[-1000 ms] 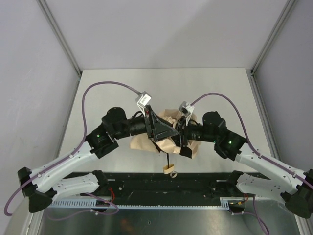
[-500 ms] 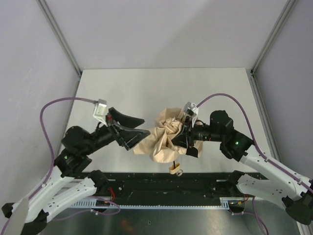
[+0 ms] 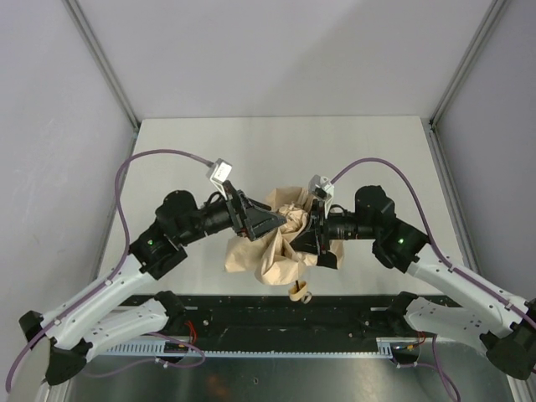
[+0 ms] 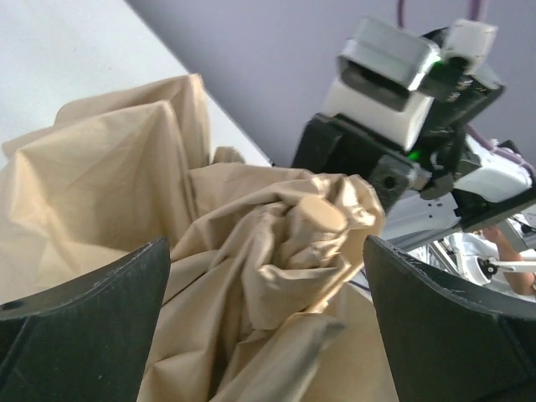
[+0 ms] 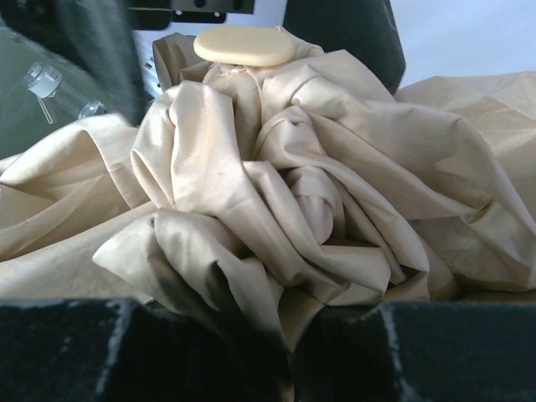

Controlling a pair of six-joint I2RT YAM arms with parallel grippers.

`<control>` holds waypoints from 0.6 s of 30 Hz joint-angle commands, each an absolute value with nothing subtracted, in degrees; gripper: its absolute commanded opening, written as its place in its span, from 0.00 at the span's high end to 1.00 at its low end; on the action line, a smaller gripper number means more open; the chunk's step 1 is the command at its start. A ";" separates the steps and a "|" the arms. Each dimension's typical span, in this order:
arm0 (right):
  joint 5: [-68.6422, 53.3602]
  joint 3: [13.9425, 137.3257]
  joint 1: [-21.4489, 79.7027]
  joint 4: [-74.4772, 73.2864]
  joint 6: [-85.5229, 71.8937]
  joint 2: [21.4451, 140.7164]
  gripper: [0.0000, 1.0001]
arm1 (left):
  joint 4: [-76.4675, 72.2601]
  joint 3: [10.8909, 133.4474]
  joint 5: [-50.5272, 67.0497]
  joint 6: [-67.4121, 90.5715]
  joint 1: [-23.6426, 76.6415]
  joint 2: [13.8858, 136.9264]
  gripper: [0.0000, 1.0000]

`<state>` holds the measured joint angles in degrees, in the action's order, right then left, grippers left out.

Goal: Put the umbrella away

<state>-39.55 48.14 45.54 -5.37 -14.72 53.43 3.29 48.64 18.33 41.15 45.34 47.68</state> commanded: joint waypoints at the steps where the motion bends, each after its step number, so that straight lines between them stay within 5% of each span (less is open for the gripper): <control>1: -40.58 51.80 45.86 -0.61 -14.03 53.34 1.00 | -4.22 48.12 21.14 41.13 46.12 45.23 0.01; 6: -39.53 51.90 45.91 -2.14 -12.42 53.18 1.00 | -3.90 45.89 18.61 39.02 45.97 40.67 0.01; 8: -39.02 51.93 46.15 -2.95 -11.26 53.13 1.00 | -2.76 45.75 15.90 39.22 45.35 39.00 0.09; 15: -35.97 52.72 47.12 -3.38 -9.64 55.93 1.00 | -0.72 54.34 10.90 31.49 43.87 40.80 0.85; 18: -34.83 54.04 48.29 -3.01 -9.86 57.86 1.00 | -0.47 58.82 16.19 28.11 43.55 45.32 0.98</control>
<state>-36.71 49.19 47.07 -6.42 -10.85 56.36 0.60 52.21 13.19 35.16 44.25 40.88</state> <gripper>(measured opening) 0.292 0.062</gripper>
